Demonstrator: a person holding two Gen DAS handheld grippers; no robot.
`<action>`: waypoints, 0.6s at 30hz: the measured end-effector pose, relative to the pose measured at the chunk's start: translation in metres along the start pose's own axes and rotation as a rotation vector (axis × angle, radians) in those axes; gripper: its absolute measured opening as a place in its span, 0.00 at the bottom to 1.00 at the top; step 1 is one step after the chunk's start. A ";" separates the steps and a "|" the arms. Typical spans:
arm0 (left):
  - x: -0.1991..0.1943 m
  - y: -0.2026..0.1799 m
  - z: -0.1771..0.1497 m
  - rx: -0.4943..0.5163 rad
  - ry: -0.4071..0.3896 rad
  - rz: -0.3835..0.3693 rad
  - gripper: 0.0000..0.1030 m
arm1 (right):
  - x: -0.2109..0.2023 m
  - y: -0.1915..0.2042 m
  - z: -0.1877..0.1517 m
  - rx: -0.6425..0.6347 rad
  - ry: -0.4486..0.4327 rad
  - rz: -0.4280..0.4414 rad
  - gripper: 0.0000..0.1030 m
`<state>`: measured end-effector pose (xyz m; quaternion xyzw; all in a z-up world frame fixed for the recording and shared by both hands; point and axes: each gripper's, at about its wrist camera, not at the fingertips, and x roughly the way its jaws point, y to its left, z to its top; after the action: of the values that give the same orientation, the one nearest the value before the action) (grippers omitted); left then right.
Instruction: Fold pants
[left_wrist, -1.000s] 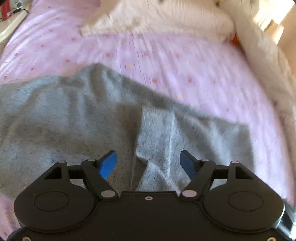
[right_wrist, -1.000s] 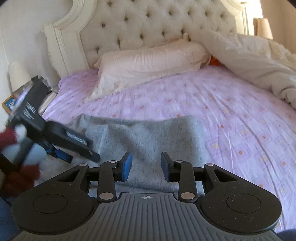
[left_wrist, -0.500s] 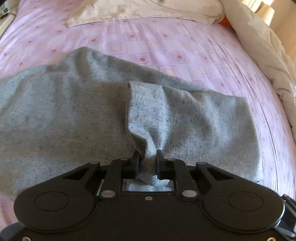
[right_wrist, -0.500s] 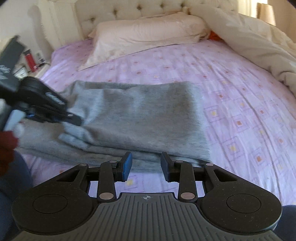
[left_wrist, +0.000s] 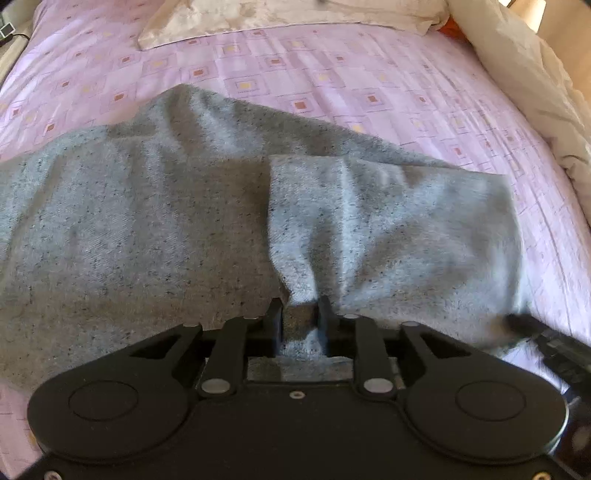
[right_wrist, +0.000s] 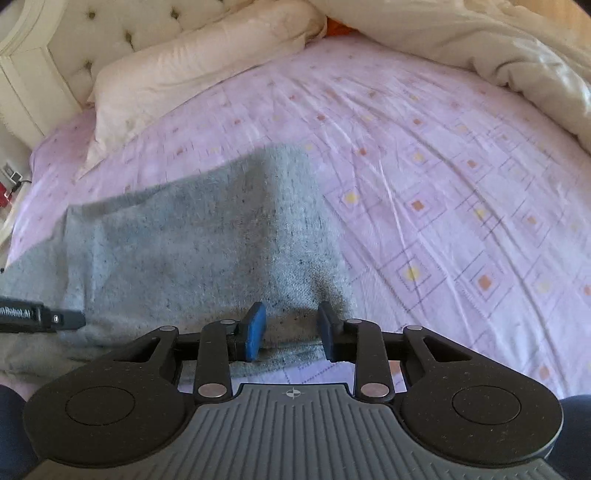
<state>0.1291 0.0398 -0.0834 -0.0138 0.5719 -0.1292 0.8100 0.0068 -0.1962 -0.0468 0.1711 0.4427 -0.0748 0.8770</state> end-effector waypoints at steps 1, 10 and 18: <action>-0.001 0.001 0.000 0.006 0.010 0.012 0.41 | -0.008 0.001 0.001 -0.003 -0.040 -0.005 0.29; -0.049 -0.011 -0.001 0.034 -0.109 0.129 0.37 | 0.017 0.014 0.051 -0.127 -0.214 0.069 0.09; -0.013 -0.024 -0.016 0.089 -0.012 0.099 0.40 | 0.073 0.012 0.050 -0.253 -0.170 0.030 0.00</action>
<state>0.1057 0.0220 -0.0727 0.0499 0.5608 -0.1142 0.8185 0.0914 -0.2018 -0.0745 0.0590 0.3700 -0.0196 0.9270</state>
